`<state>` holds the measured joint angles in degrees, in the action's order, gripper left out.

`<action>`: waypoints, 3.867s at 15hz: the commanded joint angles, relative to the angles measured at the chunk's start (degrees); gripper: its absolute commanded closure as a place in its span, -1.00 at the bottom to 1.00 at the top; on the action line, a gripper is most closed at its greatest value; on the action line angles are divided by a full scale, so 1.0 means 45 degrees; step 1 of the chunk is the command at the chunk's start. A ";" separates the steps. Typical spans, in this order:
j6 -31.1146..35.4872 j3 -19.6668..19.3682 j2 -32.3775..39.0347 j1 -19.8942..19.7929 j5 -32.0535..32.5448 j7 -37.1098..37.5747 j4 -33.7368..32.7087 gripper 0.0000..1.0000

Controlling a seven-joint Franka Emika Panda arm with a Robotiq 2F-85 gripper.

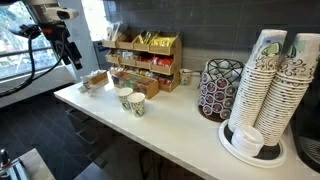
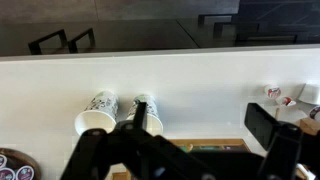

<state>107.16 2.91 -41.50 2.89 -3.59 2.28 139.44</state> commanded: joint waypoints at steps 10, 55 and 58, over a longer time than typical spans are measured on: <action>-0.0021 0.0008 0.0008 -0.0016 -0.0005 -0.0011 -0.0023 -1.00; 0.5641 0.1135 0.7505 -0.1312 -0.1383 1.0067 -0.1473 -1.00; 0.5951 0.0811 0.7457 -0.1007 -0.1105 1.0072 -0.1239 -1.00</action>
<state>134.07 7.97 -7.93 -3.06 -8.84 47.46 133.93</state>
